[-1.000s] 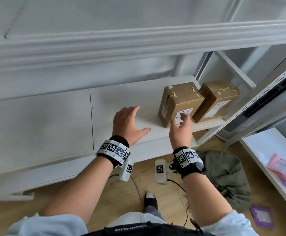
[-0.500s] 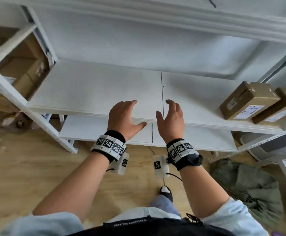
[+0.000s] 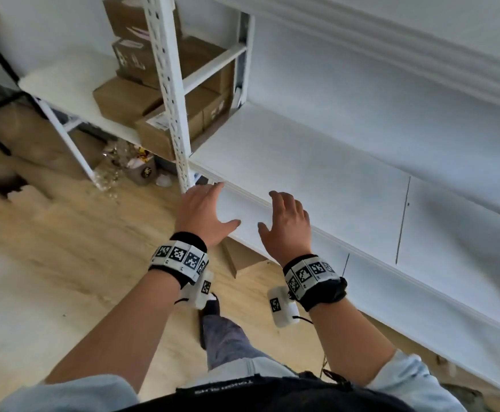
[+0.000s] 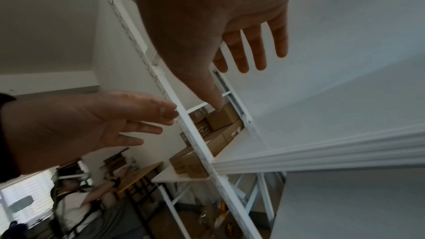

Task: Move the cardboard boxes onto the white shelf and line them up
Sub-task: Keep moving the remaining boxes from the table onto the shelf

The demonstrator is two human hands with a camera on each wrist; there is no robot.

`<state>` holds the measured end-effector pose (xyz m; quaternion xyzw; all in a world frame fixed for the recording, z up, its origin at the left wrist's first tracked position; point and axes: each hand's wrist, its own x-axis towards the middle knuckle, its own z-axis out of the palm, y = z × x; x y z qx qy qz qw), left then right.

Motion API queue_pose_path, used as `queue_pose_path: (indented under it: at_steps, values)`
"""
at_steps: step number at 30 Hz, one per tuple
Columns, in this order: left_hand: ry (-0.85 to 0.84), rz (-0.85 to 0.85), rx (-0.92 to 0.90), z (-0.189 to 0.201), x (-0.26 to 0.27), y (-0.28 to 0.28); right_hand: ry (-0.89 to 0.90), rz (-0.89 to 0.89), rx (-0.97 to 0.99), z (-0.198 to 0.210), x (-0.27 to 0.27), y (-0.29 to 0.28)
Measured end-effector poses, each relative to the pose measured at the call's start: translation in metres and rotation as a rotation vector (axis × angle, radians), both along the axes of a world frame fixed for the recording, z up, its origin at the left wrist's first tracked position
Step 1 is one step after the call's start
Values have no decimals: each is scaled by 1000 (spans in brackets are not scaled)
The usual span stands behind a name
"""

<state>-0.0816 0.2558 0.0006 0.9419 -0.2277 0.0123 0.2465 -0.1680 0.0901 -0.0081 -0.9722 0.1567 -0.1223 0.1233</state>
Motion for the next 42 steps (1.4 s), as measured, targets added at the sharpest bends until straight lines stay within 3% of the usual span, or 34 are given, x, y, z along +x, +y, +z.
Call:
queue_pose_path:
  at_steps: [7,17,22,28,35,42]
  values:
    - [34,155,62,-9,91,53,45,169,40,-11,116,51]
    - [31,230,156,1,232,111,90,353,49,-4,273,123]
    - [88,288,209,-18,283,148,139,359,30,-6,336,156]
    - [161,223,125,-36,352,178,192,240,65,-22,402,180]
    - [405,5,-37,-50,445,184,284,-194,154,-43,461,198]
    - [599,-199,41,-78,507,154,331,-421,168,-62,483,197]
